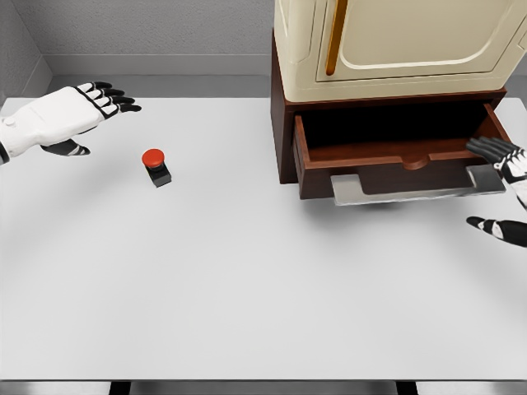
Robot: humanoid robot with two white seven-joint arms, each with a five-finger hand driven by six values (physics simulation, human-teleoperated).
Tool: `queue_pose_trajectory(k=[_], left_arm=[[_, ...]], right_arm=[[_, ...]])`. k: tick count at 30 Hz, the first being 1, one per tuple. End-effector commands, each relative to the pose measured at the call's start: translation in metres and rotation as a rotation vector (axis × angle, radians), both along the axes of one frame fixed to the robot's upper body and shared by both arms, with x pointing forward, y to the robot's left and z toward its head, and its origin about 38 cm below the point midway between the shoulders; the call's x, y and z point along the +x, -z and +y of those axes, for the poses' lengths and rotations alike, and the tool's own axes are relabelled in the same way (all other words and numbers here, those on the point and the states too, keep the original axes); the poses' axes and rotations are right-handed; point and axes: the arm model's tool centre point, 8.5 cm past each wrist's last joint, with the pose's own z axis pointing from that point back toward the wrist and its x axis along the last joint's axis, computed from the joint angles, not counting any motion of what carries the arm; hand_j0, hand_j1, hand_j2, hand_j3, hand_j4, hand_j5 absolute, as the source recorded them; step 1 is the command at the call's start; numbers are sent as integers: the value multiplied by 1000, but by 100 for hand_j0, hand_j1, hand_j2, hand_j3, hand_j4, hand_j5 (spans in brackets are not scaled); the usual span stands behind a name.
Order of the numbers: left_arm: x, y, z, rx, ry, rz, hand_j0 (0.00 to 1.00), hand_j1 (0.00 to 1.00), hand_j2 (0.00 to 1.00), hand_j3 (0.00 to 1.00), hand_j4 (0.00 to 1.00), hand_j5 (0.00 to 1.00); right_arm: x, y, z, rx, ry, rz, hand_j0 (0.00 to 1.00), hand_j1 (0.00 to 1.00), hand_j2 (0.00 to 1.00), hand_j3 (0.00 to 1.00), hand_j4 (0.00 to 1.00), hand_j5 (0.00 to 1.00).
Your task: Put the switch into the drawer with left arm, and close the drawer with right arm
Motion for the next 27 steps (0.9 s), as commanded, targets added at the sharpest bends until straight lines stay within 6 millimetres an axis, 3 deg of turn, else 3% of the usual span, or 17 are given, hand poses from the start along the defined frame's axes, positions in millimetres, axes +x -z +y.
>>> queue_pose_trajectory(k=[1, 7, 9, 16, 27], left_arm=[[0, -1, 1, -5, -1, -2, 100, 100, 100, 100, 100, 100], [1, 4, -8, 12, 21, 12, 100, 100, 100, 100, 100, 100], [9, 12, -29, 32, 63, 37, 100, 100, 100, 100, 100, 100], [23, 16, -55, 50, 106, 46, 100, 100, 100, 100, 100, 100], [24, 29, -56, 112, 114, 76, 100, 100, 100, 100, 100, 100]], right_arm=[[0, 1, 1, 7, -3, 3, 100, 100, 100, 100, 100, 100], [1, -2, 0, 10, -1, -7, 100, 100, 100, 100, 100, 100], [1, -3, -1, 13, 1, -7, 100, 100, 100, 100, 100, 100], [1, -3, -1, 14, 3, -8, 100, 100, 100, 100, 100, 100], [0, -1, -1, 22, 6, -7, 100, 100, 100, 100, 100, 100]])
